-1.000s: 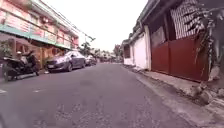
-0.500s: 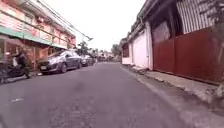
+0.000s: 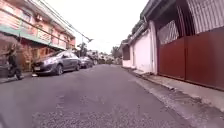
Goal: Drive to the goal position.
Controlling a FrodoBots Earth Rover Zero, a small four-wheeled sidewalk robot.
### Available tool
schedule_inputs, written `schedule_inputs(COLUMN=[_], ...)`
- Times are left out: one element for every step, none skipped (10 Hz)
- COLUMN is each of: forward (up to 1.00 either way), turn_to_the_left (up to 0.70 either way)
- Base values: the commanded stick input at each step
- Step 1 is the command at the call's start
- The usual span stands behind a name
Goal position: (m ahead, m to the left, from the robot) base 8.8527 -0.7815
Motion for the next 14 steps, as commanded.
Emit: schedule_inputs(forward=[1.00,1.00,1.00,1.00,1.00,1.00,1.00,1.00,1.00,1.00,1.00,1.00,1.00,1.00], turn_to_the_left=[0.00,0.00,0.00,0.00,0.00,0.00,0.00,0.00,0.00,0.00,0.00,0.00,0.00,0.00])
